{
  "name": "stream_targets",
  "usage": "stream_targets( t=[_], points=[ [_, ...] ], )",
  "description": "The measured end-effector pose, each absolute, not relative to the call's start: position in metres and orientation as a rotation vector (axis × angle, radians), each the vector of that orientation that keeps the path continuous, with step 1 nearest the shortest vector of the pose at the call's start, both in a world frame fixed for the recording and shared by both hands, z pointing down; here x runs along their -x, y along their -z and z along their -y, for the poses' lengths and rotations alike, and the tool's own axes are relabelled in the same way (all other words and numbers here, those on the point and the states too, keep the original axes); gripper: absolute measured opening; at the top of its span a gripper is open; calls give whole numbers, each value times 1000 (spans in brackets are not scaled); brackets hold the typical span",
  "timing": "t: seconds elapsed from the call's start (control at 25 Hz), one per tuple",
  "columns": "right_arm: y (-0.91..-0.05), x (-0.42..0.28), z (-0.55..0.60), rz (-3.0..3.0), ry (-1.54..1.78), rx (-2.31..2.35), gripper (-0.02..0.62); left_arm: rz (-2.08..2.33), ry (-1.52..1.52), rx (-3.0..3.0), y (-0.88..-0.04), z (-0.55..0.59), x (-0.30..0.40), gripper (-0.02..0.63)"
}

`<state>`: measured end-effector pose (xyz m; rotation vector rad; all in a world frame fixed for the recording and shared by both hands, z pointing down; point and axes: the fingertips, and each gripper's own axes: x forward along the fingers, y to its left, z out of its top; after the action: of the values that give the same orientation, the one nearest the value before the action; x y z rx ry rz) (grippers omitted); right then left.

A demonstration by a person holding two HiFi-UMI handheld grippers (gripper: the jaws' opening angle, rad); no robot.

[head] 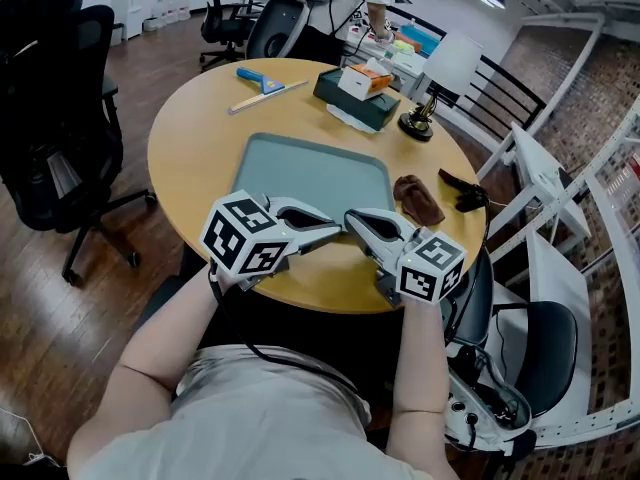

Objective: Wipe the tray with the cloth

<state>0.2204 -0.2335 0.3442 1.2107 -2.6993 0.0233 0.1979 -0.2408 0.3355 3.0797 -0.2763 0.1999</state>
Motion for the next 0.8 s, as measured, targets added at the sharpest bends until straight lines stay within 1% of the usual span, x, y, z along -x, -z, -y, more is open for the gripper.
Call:
stream_targets(
  t=[0.8],
  points=[
    [-343, -223, 234, 2701, -40, -1226, 0, 273, -202, -3083, -334, 241, -199, 322]
  ],
)
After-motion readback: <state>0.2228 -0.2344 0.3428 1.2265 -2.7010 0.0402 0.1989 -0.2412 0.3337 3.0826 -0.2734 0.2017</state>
